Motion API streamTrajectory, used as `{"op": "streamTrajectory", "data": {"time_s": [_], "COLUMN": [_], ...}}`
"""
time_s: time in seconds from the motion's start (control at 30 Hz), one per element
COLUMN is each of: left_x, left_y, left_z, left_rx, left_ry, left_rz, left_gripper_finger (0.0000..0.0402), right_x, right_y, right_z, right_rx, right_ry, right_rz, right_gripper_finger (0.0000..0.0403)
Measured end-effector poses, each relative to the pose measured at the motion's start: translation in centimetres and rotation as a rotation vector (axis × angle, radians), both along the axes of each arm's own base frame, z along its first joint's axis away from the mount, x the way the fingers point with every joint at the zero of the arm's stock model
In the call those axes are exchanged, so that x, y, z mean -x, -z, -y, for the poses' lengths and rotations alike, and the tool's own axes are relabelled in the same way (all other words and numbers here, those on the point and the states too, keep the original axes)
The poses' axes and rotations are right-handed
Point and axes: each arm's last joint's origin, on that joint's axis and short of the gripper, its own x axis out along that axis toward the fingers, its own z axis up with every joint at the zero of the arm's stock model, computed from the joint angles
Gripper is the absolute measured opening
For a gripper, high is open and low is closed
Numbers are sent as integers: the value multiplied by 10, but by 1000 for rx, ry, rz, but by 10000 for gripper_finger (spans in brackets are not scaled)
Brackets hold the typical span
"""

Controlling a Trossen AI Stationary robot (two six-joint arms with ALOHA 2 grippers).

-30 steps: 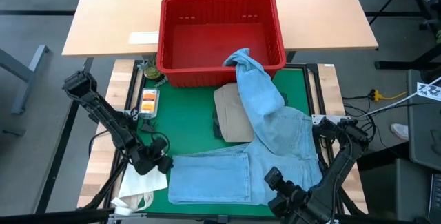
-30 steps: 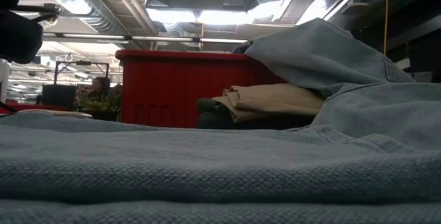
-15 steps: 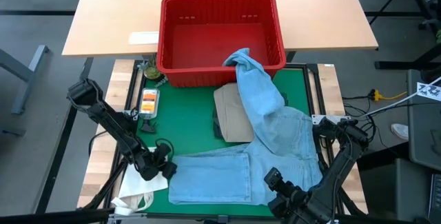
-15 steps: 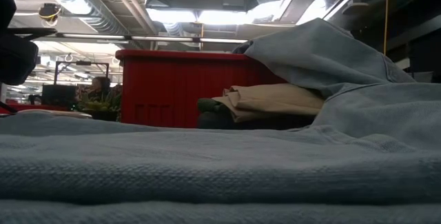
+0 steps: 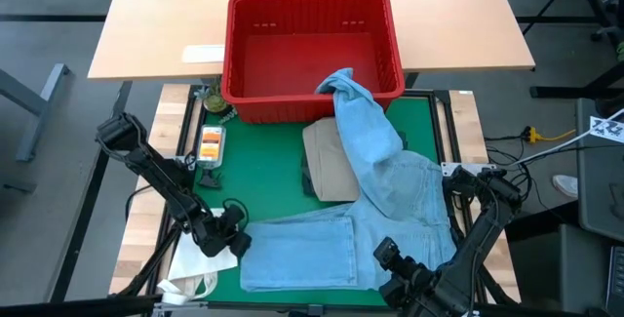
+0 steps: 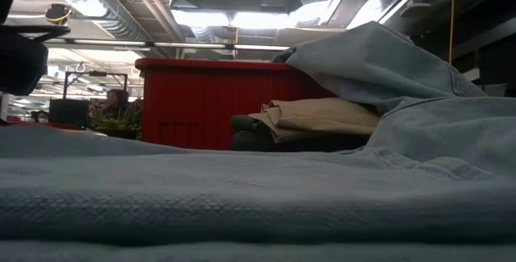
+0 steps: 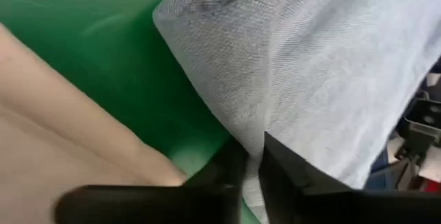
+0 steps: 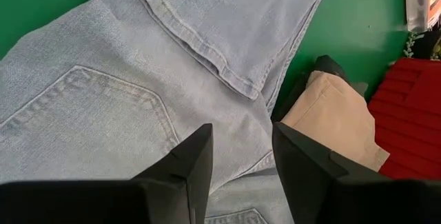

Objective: Fold Laundry from Bin
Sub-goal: Fold the light blue pants

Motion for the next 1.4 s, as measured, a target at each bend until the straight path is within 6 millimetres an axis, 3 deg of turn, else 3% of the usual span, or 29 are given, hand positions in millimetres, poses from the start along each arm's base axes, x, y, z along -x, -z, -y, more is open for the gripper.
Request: {"op": "streamTrajectory", "data": {"time_s": [0.1,0.43,0.83,1.1,1.4], "left_x": [1,13,39,43,40], "left_y": [-5,-37,-69,-92,-145], "left_z": [3,0,-27,-35,-33], "left_rx": [18,91,130,170,102], "left_ry": [12,27,-3,-30,33], "left_rz": [12,111,98,224,307], "left_gripper_finger": [8,4,4,4,3], "right_x": [0,0,-1,-1,-1], "right_y": [0,0,1,1,1], "right_z": [0,0,-3,-3,-3], "right_rx": [0,-12,-60,-60,-60], "right_ry": [0,1,1,1,1], "right_rz": [0,-12,-31,-31,-32], "right_gripper_finger": [152,152,152,152,152]}}
